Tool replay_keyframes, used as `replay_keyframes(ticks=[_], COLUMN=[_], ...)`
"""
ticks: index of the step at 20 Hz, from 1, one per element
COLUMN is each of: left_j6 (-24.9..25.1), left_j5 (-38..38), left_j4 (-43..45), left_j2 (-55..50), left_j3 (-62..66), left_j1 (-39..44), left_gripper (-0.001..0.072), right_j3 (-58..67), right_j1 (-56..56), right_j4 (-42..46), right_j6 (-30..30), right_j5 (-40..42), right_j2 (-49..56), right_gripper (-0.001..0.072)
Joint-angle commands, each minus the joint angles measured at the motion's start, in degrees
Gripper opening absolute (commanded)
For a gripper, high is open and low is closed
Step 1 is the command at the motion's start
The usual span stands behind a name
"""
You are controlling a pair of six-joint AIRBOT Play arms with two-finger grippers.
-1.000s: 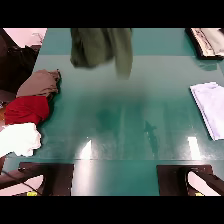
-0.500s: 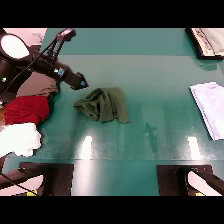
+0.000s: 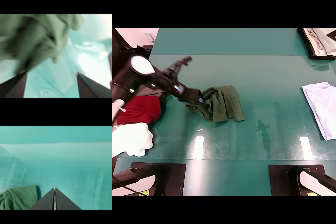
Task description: Fold the shirts.
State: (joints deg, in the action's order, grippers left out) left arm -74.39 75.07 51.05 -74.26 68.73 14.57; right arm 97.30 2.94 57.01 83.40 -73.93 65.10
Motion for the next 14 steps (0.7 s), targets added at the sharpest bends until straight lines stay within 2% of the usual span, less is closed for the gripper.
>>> replay_keyframes(ticks=[1, 4, 10, 13, 14], left_j6=[-2.4, -8.4, -9.4, -10.0, -10.3], left_j5=[-6.1, -11.9, -23.5, -24.8, -24.5], left_j4=[-1.2, 4.3, 3.7, 3.4, 3.4], left_j2=[0.0, -0.1, -1.9, -2.8, -2.9], left_j3=[-5.8, -9.1, -11.4, -11.5, -11.5], left_j1=[8.0, 12.2, 15.0, 15.0, 15.0], left_gripper=[0.0711, 0.0711, 0.0711, 0.0699, 0.0465], right_j3=[0.1, 0.0, 0.0, 0.0, 0.0], right_j1=[0.0, 0.0, -0.7, -2.4, -3.0], right_j4=[0.0, 0.0, 0.0, 0.0, 0.0], right_j6=[0.0, 0.0, 0.0, 0.0, 0.0], right_j5=[-2.2, -2.6, -2.8, -2.8, -2.7], right_j2=[1.6, 1.6, 1.6, 1.6, 1.6], right_gripper=[0.0016, 0.0015, 0.0016, 0.0016, 0.0015])
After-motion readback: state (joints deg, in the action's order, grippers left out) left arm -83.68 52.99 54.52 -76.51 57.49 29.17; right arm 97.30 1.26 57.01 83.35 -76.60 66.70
